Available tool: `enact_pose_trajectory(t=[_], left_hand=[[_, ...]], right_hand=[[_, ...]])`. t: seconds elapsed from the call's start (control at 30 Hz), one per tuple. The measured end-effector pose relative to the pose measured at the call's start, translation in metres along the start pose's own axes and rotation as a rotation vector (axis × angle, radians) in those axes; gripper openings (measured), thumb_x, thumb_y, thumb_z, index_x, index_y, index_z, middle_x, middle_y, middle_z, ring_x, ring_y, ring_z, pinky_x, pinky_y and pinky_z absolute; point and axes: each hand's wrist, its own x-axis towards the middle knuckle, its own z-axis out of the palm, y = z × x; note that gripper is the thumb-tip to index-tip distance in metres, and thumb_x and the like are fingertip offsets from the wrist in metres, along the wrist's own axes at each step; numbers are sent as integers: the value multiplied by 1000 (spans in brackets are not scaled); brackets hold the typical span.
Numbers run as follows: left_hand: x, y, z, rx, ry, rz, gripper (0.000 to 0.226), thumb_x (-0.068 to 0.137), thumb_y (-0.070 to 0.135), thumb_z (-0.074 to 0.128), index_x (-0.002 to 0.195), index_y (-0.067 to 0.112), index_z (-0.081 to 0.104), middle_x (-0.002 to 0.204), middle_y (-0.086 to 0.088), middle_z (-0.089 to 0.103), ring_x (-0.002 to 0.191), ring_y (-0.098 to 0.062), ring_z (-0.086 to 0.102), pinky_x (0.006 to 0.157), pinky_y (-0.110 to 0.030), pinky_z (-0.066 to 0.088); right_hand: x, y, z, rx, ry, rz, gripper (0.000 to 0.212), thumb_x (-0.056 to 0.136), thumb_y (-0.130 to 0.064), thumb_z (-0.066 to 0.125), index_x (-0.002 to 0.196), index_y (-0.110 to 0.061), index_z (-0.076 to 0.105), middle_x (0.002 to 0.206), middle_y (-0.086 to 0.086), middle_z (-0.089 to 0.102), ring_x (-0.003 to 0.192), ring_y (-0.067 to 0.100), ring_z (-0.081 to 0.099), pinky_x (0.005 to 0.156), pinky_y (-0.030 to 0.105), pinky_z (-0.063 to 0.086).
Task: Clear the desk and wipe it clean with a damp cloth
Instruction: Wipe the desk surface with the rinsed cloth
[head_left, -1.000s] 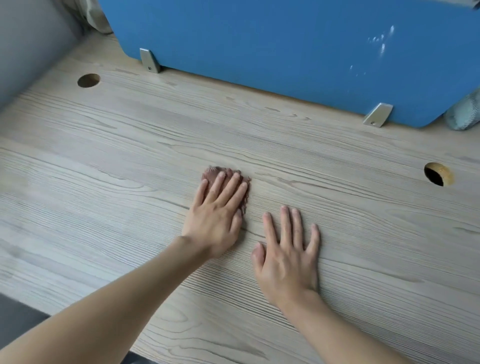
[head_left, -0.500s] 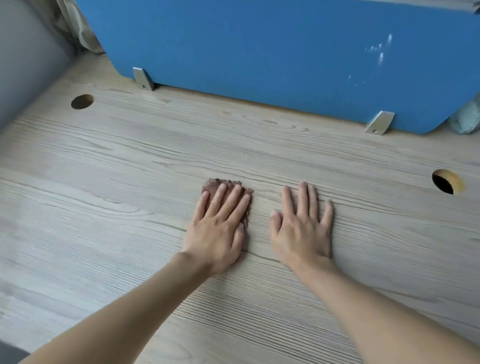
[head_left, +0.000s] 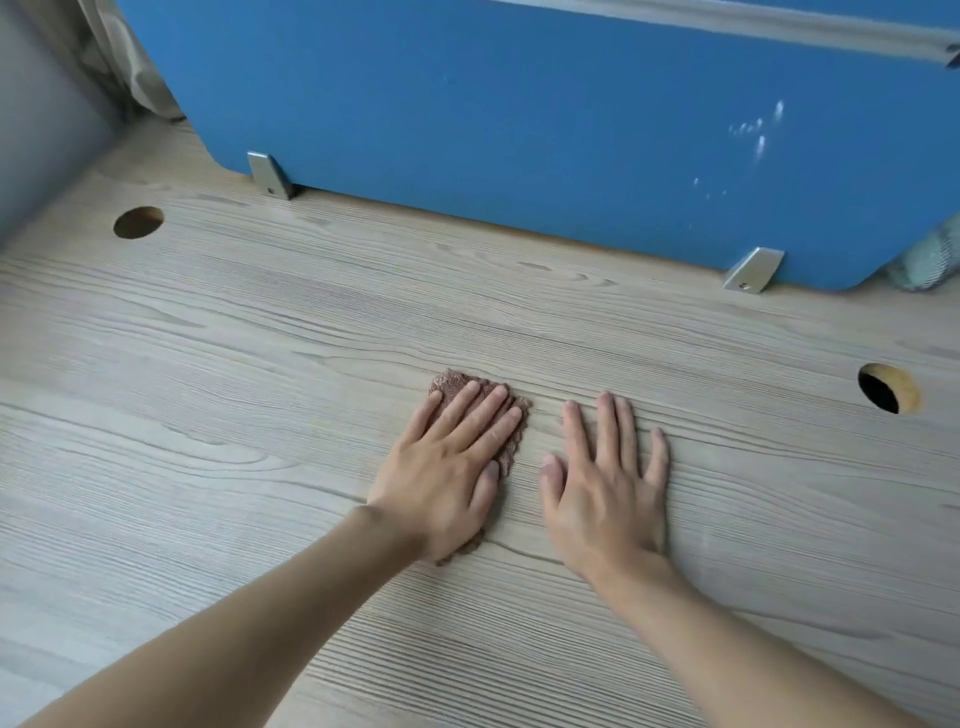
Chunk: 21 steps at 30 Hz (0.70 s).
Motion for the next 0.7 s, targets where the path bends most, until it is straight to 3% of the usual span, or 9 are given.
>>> enact_pose_trajectory(t=[0.17,0.3,0.43,0.57,0.7], left_hand=[[24,-5,-2,36,41,-177,67,95,44,14,159,27,12,166,8,5,154,-15,-3,124,-46,4],[7,12,3,18,3,3,63,97,40,27,159,27,19,166,7,10,154,-17,0,123,-46,6],[33,-6,-1,33,52,-73,62,97,39,25,158,28,23,165,7,16,153,-14,8,122,-44,11],[54,-9,-5,31,67,-205,65,95,40,19,158,25,21,165,5,13,153,-15,6,123,-45,8],[42,-5,-3,42,19,-114,66,96,40,18,159,22,14,166,5,6,154,-19,-2,122,-49,7]], right_hand=[[0,-1,-1,9,9,-6,66,92,-47,31,149,-18,46,159,19,34,149,33,28,117,61,18],[-1,-1,-3,29,12,-8,66,89,-45,35,145,-15,52,154,23,40,145,37,34,114,64,22],[28,-2,-11,41,32,-23,53,80,-42,38,118,-15,65,134,21,54,125,37,46,102,57,35],[54,-4,-4,47,18,21,61,88,-42,41,142,-15,52,152,21,42,143,36,35,115,58,24],[53,-7,0,36,-15,29,65,89,-43,36,146,-15,49,157,22,35,147,36,29,118,60,17]])
